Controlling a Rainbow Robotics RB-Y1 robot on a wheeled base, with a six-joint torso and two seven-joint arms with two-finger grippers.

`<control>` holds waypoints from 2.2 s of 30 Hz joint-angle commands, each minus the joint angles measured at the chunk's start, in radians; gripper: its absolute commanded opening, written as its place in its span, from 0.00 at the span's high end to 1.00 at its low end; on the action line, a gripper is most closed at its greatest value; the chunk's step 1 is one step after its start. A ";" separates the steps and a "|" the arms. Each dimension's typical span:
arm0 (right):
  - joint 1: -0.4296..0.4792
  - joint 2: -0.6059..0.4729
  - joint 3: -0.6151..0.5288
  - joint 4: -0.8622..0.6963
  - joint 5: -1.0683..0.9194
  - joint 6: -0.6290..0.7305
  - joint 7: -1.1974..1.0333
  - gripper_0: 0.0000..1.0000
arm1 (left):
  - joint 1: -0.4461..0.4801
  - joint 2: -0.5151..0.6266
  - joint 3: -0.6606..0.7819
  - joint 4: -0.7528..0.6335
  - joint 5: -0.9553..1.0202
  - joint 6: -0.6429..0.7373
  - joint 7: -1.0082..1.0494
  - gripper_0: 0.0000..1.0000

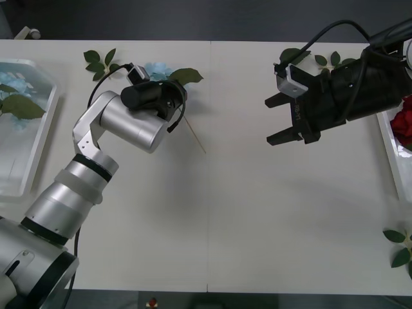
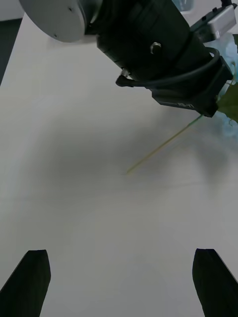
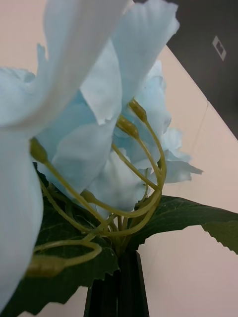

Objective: Put the red flowers into the right box and the blue flowers into the left box

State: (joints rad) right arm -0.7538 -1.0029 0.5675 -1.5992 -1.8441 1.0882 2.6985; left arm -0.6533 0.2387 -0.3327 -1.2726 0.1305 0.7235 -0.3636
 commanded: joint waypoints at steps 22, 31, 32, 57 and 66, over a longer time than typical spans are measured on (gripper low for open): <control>0.002 0.027 0.022 0.036 -0.110 -0.027 0.007 0.17 | 0.035 0.493 0.449 -0.646 0.617 0.705 -0.838 1.00; 0.002 0.038 0.022 0.035 -0.107 -0.031 0.007 0.17 | 0.041 0.646 0.675 -0.597 0.598 0.890 -1.088 1.00; 0.002 0.038 0.022 0.033 -0.107 -0.031 0.007 0.17 | 0.044 0.659 0.687 -0.584 0.595 0.898 -1.103 1.00; 0.002 0.043 0.022 0.033 -0.107 -0.034 0.007 0.17 | 0.638 0.777 0.837 -0.409 0.701 0.419 -1.374 1.00; 0.002 0.043 0.022 0.033 -0.107 -0.034 0.007 0.17 | 0.667 0.775 0.639 -0.320 0.702 0.183 -1.354 1.00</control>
State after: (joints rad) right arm -0.7406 -0.9621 0.6000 -1.5489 -1.9460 1.0621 2.6985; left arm 0.0253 0.9909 0.3249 -1.6246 0.8295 0.9705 -1.6988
